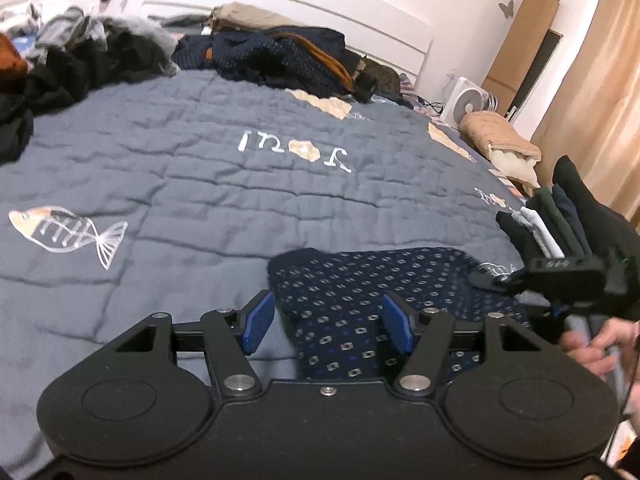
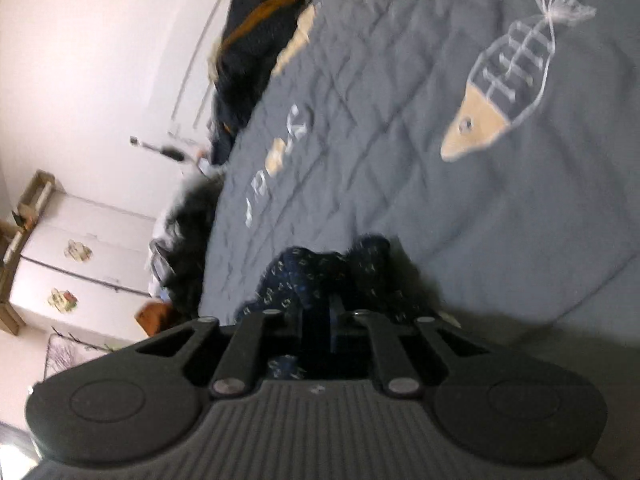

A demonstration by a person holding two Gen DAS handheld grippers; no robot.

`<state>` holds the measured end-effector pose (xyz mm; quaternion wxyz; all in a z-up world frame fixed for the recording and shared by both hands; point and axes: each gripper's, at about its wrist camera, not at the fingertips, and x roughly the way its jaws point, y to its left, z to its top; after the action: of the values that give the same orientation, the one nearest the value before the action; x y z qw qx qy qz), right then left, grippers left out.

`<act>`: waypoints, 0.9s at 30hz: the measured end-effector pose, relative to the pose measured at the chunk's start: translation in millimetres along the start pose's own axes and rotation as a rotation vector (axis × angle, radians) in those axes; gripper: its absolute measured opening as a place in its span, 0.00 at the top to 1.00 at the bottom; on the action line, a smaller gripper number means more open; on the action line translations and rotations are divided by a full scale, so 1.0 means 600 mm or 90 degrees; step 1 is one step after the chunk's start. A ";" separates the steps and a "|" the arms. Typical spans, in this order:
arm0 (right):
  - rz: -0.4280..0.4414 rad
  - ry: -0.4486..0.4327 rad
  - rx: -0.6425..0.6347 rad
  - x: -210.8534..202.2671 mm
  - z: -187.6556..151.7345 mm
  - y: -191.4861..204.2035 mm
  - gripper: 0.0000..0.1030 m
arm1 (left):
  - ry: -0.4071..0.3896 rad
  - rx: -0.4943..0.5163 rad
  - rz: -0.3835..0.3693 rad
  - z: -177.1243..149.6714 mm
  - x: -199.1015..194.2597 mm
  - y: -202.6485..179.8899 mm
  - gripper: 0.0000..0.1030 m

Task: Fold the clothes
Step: 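Open both tools and press the folded shirt flat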

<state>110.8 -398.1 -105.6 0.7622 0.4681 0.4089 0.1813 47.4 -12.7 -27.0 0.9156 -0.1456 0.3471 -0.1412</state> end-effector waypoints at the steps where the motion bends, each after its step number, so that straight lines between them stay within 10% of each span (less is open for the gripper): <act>1: -0.002 0.004 -0.001 0.001 -0.001 0.001 0.88 | 0.000 -0.003 0.001 0.000 -0.001 0.002 0.43; 13: 0.046 -0.001 -0.107 -0.075 0.010 0.066 0.60 | -0.010 -0.012 -0.015 0.005 -0.012 0.005 0.43; 27: -0.008 0.091 -0.228 -0.077 -0.049 0.073 0.56 | -0.002 0.007 -0.018 -0.009 -0.009 -0.015 0.42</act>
<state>64.4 -390.6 -53.7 0.8035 0.3082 0.4257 0.2795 38.3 -19.9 -24.1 0.9149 -0.1457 0.3428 -0.1555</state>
